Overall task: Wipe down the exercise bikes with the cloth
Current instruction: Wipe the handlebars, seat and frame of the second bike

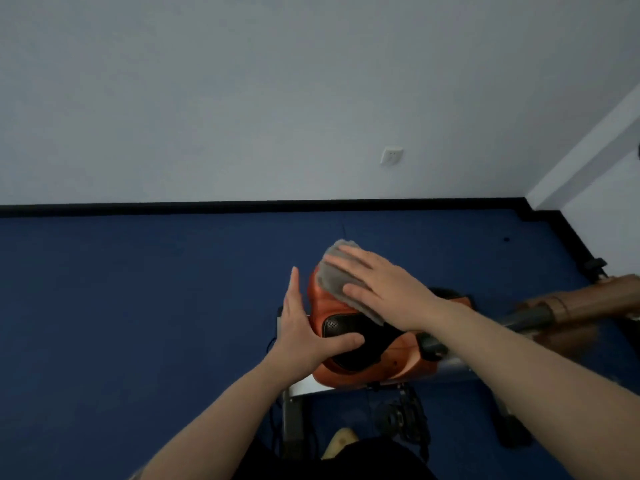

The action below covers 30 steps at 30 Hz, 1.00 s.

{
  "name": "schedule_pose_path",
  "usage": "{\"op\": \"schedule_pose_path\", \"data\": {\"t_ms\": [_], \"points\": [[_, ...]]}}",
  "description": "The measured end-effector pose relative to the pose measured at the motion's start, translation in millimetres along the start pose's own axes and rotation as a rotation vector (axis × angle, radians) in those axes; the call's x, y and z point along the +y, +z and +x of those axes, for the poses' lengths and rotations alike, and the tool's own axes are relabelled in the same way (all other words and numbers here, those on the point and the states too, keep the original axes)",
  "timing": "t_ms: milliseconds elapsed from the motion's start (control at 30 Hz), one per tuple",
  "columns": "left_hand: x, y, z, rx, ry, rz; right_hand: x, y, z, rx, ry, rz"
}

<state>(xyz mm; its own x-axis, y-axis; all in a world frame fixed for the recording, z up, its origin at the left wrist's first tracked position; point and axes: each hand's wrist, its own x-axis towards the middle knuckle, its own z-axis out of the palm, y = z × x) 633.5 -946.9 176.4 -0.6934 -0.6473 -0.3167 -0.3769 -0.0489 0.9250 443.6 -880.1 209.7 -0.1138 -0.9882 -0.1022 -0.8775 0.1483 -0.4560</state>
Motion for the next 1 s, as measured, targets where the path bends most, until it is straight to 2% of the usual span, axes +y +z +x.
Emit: {"op": "schedule_pose_path", "data": {"t_ms": [33, 100, 133, 200, 300, 400, 467, 533, 600, 700, 800, 867, 1000], "points": [[0.7, -1.7, 1.7, -0.001, 0.043, 0.074, 11.1, -2.1, -9.1, 0.017, 0.155, 0.017], [1.1, -5.0, 5.3, -0.047, 0.132, 0.165, 23.3, -6.1, -18.6, 0.013, 0.424, -0.113], [0.8, -6.4, 7.2, -0.081, 0.142, 0.151, 22.0, -5.0, -16.1, 0.008, 0.469, -0.178], [1.5, -6.2, 10.6, -0.127, 0.136, 0.083, 3.6, 2.1, -2.2, 0.056, 0.470, -0.129], [1.6, -7.6, 12.1, -0.114, 0.161, 0.093, -28.3, 16.8, 23.0, 0.150, 0.334, -0.066], [3.0, -13.0, 13.2, -0.117, 0.188, 0.166, -22.7, 6.1, 11.6, 0.097, 0.236, 0.005], [4.0, -17.4, 15.3, -0.147, 0.193, 0.199, -7.5, 2.3, -8.6, 0.058, 0.295, -0.036], [3.9, -20.5, 17.4, -0.191, 0.192, 0.181, -1.0, 4.0, -17.0, 0.114, 0.399, -0.162], [4.6, -24.4, 18.0, -0.217, 0.205, 0.173, -14.9, 9.6, -2.5, 0.149, 0.438, -0.162], [5.4, -37.6, 20.5, -0.236, 0.254, 0.212, -45.5, 22.2, 26.1, 0.166, 0.295, -0.135], [14.4, -60.2, 26.5, -0.266, 0.319, 0.351, -41.9, 15.1, 19.4, 0.130, 0.185, -0.113], [20.2, -71.1, 32.7, -0.292, 0.355, 0.406, -22.8, 10.0, -3.0, 0.145, 0.291, -0.084], [33.1, -64.4, 43.8, -0.320, 0.460, 0.408, -8.4, 12.9, -31.7, 0.256, 0.649, -0.362]]}}
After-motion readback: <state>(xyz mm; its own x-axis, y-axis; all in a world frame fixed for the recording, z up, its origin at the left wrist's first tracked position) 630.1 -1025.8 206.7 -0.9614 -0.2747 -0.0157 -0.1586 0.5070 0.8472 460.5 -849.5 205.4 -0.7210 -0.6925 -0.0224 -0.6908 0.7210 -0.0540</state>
